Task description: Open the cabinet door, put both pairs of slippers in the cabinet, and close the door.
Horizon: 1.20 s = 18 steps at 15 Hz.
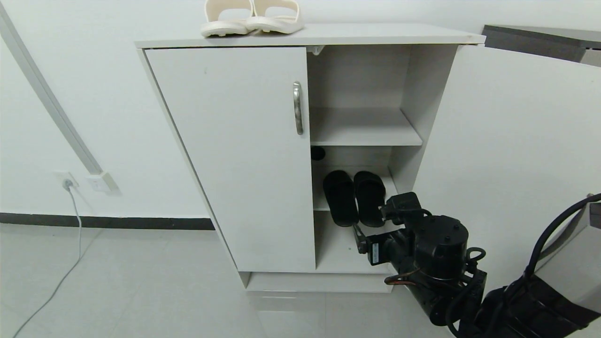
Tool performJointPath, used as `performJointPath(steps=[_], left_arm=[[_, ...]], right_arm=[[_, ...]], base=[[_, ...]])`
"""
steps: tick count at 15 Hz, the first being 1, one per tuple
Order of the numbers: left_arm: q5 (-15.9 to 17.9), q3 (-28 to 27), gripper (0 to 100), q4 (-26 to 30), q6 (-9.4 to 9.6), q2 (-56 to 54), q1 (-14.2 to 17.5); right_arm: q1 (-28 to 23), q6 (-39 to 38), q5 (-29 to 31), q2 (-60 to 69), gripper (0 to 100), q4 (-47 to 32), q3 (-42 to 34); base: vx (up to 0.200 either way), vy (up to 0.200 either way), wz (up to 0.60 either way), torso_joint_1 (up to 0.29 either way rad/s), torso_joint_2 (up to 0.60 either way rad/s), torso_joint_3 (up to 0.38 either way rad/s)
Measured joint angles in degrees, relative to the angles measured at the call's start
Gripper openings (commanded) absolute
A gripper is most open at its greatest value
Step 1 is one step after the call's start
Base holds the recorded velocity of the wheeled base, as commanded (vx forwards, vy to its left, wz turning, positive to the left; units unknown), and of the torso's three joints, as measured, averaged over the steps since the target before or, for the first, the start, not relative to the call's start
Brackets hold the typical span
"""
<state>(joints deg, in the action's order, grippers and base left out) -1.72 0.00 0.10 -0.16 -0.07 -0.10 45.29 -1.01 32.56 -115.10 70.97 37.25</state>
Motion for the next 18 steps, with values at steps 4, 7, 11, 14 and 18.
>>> performJointPath(steps=[4,7,11,14,18], left_arm=[[0.02,0.0,0,0.0,0.0,0.0,0.02],[0.02,0.0,0,0.04,0.0,0.0,-0.04],[0.06,0.0,0,0.0,0.0,0.0,0.02],[0.06,0.0,0,0.0,0.0,0.0,0.0],[0.06,0.0,0,0.0,0.0,0.0,0.0]], right_arm=[[-0.01,0.77,0.01,-0.02,100,1.17,-0.43],[-0.04,1.08,0.04,-0.05,100,1.26,-0.43],[-0.09,1.08,0.04,-0.11,100,1.12,-0.52],[-0.15,1.17,-0.1,-0.13,100,1.17,-0.82],[-0.33,2.62,0.0,-0.16,100,1.61,-1.18]], base=[[0.0,0.15,0.0,0.003,0.0,0.008],[0.0,0.2,0.0,0.007,0.0,0.004],[0.0,0.2,0.0,0.002,0.0,0.001],[0.0,0.2,0.0,0.002,0.01,0.002],[0.0,0.15,0.0,0.002,0.0,0.004]])
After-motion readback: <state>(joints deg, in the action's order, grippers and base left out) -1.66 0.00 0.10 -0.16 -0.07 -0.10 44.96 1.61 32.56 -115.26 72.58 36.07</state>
